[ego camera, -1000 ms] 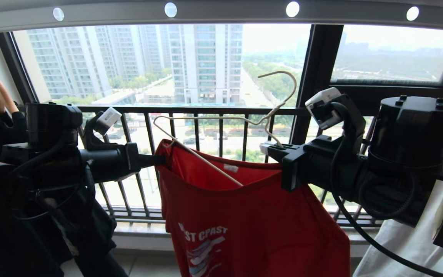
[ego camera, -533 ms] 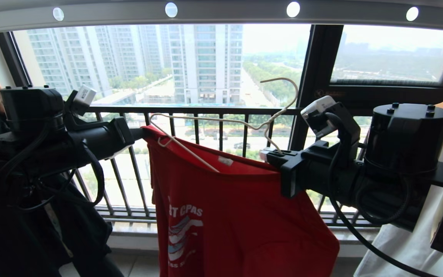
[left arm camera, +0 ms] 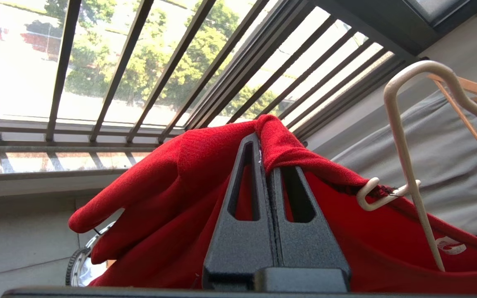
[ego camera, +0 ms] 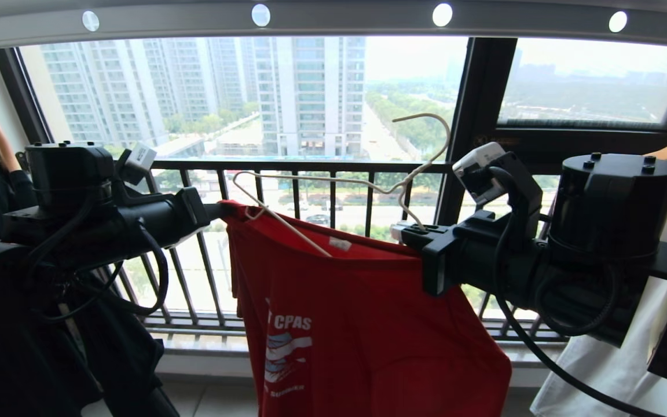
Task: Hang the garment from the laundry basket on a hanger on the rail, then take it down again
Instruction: Take the clothes off the clothes rack
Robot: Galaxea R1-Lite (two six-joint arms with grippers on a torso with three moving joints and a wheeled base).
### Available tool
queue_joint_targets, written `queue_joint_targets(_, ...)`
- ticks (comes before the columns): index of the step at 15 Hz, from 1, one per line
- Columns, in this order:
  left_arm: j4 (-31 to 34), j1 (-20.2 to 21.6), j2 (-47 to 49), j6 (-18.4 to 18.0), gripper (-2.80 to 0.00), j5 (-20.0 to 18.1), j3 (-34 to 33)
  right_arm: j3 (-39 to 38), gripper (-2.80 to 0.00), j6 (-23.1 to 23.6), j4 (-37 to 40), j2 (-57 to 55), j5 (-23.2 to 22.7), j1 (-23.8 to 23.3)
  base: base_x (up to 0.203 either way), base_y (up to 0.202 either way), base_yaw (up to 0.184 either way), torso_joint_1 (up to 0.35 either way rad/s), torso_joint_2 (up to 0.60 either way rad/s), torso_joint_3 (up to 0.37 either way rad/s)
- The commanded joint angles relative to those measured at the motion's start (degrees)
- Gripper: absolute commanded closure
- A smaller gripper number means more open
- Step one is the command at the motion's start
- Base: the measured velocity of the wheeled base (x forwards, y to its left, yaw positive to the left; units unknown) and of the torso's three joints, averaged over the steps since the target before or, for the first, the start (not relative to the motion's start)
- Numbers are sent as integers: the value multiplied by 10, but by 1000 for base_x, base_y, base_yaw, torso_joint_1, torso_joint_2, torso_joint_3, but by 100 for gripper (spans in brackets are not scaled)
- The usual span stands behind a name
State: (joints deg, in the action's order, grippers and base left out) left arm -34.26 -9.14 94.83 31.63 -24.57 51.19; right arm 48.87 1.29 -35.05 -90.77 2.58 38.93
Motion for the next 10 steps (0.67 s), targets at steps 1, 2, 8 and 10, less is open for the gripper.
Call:
queue_joint_targets(1,-2,-23,12,1,0,-1,-8,5,0,-15,-13,-3,0,1,0,0,0,0,0,0)
queue_joint_targets(2,-2,-38,11,0,0,-1,-13,10,0,-31,-28,-9,0,1,0,0,0,0,0,0)
queue_joint_targets(8,1,-97,8,-10,0,0,-36,11,0,-44,-89,-33,1,4,0,0,0,0,0,0)
queue_joint_targets(10,0,-109,-5,-11,0,0,-43,11,0,-44,-127,-48,3,4,0,0,0,0,0,0)
